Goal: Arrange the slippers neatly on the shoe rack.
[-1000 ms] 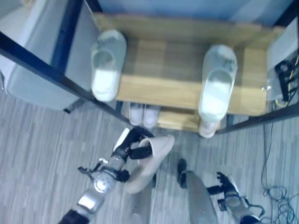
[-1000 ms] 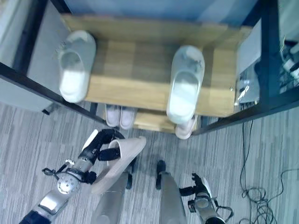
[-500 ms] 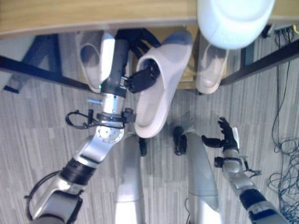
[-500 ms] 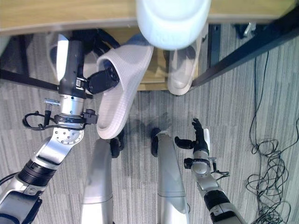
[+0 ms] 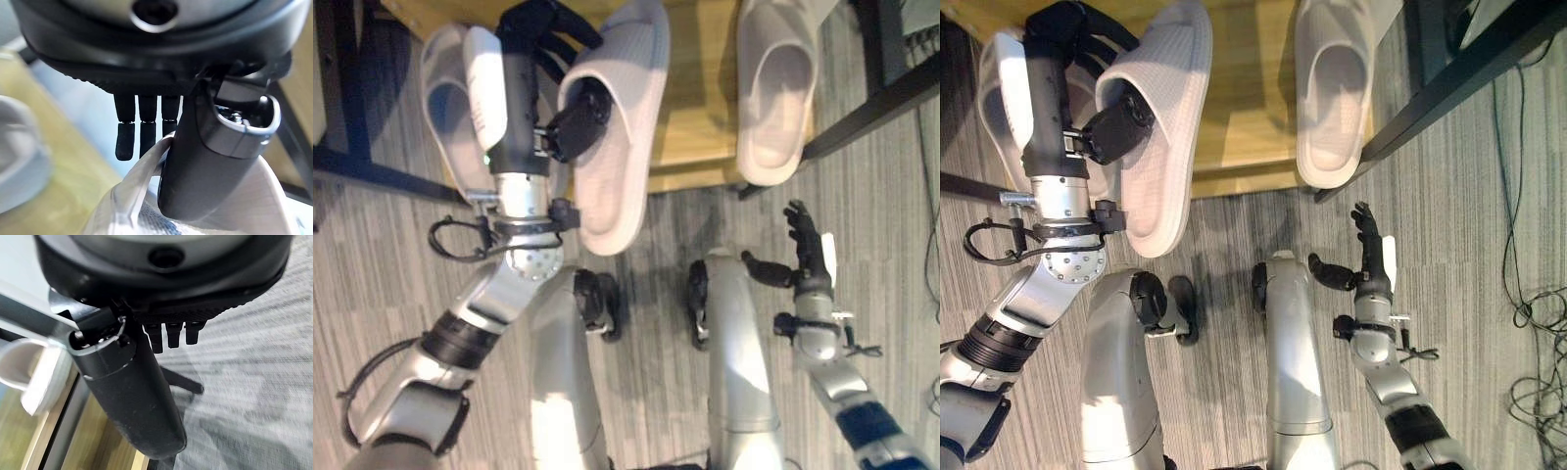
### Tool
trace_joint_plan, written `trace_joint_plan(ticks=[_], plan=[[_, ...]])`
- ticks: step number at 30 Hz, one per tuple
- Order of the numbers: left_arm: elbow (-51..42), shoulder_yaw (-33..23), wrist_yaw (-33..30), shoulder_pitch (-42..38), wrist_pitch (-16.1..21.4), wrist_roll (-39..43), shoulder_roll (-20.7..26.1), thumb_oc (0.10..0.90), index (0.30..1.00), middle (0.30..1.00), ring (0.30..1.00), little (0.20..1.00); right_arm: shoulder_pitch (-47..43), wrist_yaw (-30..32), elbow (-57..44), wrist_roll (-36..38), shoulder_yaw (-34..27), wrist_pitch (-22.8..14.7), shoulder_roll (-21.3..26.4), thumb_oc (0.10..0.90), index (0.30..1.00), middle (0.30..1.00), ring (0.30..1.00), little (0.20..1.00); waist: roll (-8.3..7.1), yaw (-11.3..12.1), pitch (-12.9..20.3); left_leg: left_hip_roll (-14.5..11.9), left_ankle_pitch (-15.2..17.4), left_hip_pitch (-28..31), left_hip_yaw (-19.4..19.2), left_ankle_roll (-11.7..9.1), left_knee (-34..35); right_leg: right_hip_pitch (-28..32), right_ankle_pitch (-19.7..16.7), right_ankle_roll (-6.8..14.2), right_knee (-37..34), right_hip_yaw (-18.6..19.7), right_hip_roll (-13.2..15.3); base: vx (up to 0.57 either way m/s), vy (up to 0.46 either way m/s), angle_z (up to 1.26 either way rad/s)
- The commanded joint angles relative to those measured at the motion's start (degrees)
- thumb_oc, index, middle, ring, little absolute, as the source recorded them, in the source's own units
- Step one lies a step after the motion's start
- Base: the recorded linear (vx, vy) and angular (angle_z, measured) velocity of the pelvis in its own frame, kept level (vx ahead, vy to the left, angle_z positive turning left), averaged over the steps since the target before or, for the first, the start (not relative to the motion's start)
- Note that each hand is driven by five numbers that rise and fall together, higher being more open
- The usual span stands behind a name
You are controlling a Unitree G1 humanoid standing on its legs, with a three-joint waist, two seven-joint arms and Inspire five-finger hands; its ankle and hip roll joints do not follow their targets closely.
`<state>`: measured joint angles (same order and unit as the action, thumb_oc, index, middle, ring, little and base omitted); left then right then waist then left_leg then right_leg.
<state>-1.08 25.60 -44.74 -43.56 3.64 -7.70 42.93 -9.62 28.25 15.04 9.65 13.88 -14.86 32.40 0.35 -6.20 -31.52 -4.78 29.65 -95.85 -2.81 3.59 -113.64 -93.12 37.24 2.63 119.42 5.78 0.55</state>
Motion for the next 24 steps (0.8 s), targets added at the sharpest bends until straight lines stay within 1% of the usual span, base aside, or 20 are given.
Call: trace_joint_plan(ticks=[1, 3, 6, 7, 10, 12, 14, 20, 21, 24], plan=[[1.4, 2.0, -4.3, -13.2, 2.5, -2.7, 0.4, 0.4, 0.3, 0.3, 0.3, 0.3, 1.3, 1.6, -7.1, -1.1, 0.0, -3.3, 4.7, 0.8, 0.9, 0.9, 0.9, 0.9, -1.12, -1.5, 1.7, 0.7, 9.1, 5.9, 6.7, -1.0, -0.1, 3.2, 1.4, 1.1, -4.0, 1.7, 3.5, 0.03, 0.014, -0.22], [4.7, 4.3, -4.1, -16.3, 2.1, -1.5, 0.0, 0.4, 0.3, 0.3, 0.3, 0.3, 1.2, 0.7, -6.8, -1.3, 1.1, -2.8, 6.4, 0.8, 0.9, 0.9, 0.9, 0.9, -1.38, -2.1, 1.7, 0.3, 10.3, 5.9, 6.3, -0.8, -2.8, 3.2, 2.6, 1.3, -1.4, 2.3, 3.8, 0.02, 0.018, -0.14], [9.2, 7.2, -2.8, -20.0, 1.8, 0.7, -1.1, 0.4, 0.3, 0.3, 0.3, 0.3, 0.8, -0.3, -6.2, -1.3, 2.2, -2.5, 8.1, 0.8, 0.9, 0.9, 0.9, 0.9, -1.57, -2.9, 1.7, -0.1, 11.1, 5.9, 6.0, -1.0, -5.4, 3.2, 3.8, 1.3, 1.0, 2.9, 3.8, 0.01, 0.025, -0.07], [12.6, 9.4, -1.8, -22.7, 1.4, 1.3, -1.6, 0.4, 0.3, 0.3, 0.3, 0.3, -0.1, -1.0, -5.5, -1.3, 3.0, -2.2, 9.0, 0.8, 0.9, 0.9, 0.9, 0.9, -1.51, -3.4, 1.7, -0.4, 11.4, 5.9, 5.7, -0.9, -6.6, 3.2, 4.2, 1.2, 2.0, 3.1, 4.1, -0.01, 0.077, -0.07], [16.2, 11.4, -0.9, -25.1, 1.1, 1.6, -2.2, 0.4, 0.3, 0.3, 0.3, 0.3, -0.6, -1.7, -5.3, -1.4, 3.8, -2.2, 9.9, 0.8, 0.9, 0.9, 0.9, 0.9, -1.91, -3.8, 1.7, -0.5, 11.6, 5.9, 5.6, -0.9, -7.7, 3.2, 4.4, 1.4, 2.8, 3.1, 4.4, -0.01, 0.038, -0.11], [19.4, 13.2, -0.1, -27.5, 0.9, 1.7, -2.8, 0.4, 0.3, 0.3, 0.3, 0.3, -0.9, -2.5, -5.3, -1.2, 4.6, -2.4, 10.6, 0.8, 0.9, 0.9, 0.9, 0.9, -2.47, -4.2, 1.7, -0.6, 11.7, 5.9, 5.4, -1.1, -8.4, 3.2, 4.7, 1.6, 3.5, 3.4, 4.6, -0.03, 0.018, -0.06], [22.7, 14.4, 0.6, -29.6, 0.6, 2.1, -3.2, 0.4, 0.3, 0.3, 0.3, 0.3, -1.4, -3.2, -5.1, -1.2, 5.0, -2.6, 10.8, 0.8, 0.9, 0.9, 0.9, 0.9, -3.18, -4.6, 1.7, -0.5, 11.5, 5.9, 4.8, -1.1, -8.3, 3.2, 4.8, 1.4, 3.7, 3.6, 4.9, -0.03, -0.001, -0.06], [28.8, 16.2, 1.7, -33.3, 0.0, 3.0, -4.0, 0.4, 0.3, 0.3, 0.3, 0.3, -1.1, -4.5, -5.2, -0.9, 6.0, -2.8, 11.5, 0.8, 0.9, 0.9, 0.9, 0.9, -4.24, -5.4, 1.7, 0.1, 10.9, 5.9, 4.0, -1.4, -8.5, 3.2, 4.9, 1.0, 4.6, 4.5, 5.1, -0.03, -0.006, -0.02], [30.7, 16.8, 2.2, -34.5, -0.2, 3.2, -3.9, 0.4, 0.3, 0.3, 0.3, 0.3, -0.9, -4.9, -5.3, -0.9, 6.2, -2.7, 11.8, 0.8, 0.9, 0.9, 0.9, 0.9, -4.6, -5.7, 1.7, 0.1, 10.8, 5.9, 3.5, -1.5, -8.6, 3.2, 4.8, 0.8, 5.0, 4.8, 5.2, -0.04, -0.012, 0.01], [32.6, 17.2, 2.8, -35.3, -0.7, 3.2, -4.0, 0.4, 0.3, 0.3, 0.3, 0.3, -0.6, -5.5, -5.5, -1.2, 6.4, -2.6, 12.1, 0.8, 0.9, 0.9, 0.9, 0.9, -4.91, -6.0, 1.7, 0.3, 10.6, 5.9, 3.1, -1.8, -8.7, 3.2, 4.7, 0.6, 5.4, 5.3, 5.2, -0.03, 0.0, 0.01]])
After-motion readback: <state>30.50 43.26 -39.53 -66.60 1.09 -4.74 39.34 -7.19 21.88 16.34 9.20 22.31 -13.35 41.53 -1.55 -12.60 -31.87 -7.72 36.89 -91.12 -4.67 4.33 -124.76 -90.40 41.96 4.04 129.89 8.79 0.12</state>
